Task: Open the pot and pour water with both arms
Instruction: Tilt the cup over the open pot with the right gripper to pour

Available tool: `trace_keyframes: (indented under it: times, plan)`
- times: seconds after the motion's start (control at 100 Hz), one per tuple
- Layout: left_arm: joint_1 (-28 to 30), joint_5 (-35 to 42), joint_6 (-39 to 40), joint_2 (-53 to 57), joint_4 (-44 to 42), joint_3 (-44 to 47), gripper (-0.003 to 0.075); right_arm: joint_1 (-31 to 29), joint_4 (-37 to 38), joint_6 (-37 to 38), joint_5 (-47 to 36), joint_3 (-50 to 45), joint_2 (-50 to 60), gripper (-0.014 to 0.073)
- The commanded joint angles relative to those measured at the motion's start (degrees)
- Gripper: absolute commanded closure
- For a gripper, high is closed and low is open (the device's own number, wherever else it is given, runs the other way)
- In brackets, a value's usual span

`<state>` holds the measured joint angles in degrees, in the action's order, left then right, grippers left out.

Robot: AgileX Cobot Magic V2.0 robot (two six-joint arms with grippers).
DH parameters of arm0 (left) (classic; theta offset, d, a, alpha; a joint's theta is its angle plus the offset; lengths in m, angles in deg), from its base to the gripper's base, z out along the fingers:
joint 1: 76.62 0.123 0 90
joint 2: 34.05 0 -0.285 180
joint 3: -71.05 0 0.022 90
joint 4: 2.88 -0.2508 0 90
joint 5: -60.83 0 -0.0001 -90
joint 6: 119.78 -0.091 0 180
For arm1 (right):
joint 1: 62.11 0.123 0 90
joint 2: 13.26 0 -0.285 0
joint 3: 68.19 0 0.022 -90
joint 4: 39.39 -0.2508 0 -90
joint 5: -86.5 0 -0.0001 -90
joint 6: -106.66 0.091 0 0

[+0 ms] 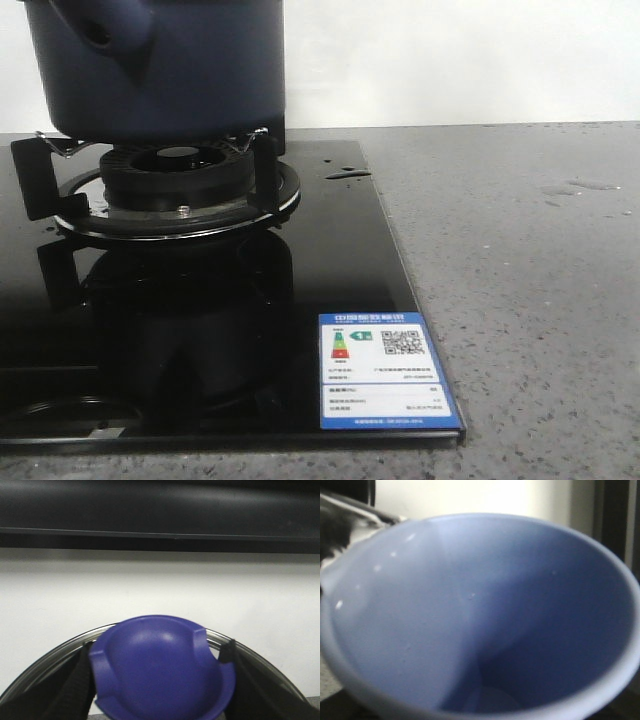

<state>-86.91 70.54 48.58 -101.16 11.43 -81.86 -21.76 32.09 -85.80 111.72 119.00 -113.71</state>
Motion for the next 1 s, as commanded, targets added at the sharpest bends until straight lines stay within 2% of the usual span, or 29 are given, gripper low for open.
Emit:
trace_keyframes:
  times: [0.0,0.42,0.99]
  plan:
    - [0.24,5.95,0.31,1.41,-0.29,-2.03,0.038,0.25,4.86,-0.09,-1.69,2.34,2.68,0.0249]
    - [0.24,5.95,0.31,1.41,-0.29,-2.03,0.038,0.25,13.34,-0.09,-1.89,2.34,2.68,0.0249]
    - [0.24,5.95,0.31,1.41,-0.29,-2.03,0.038,0.25,18.76,-0.09,-4.57,2.34,2.68,0.0249]
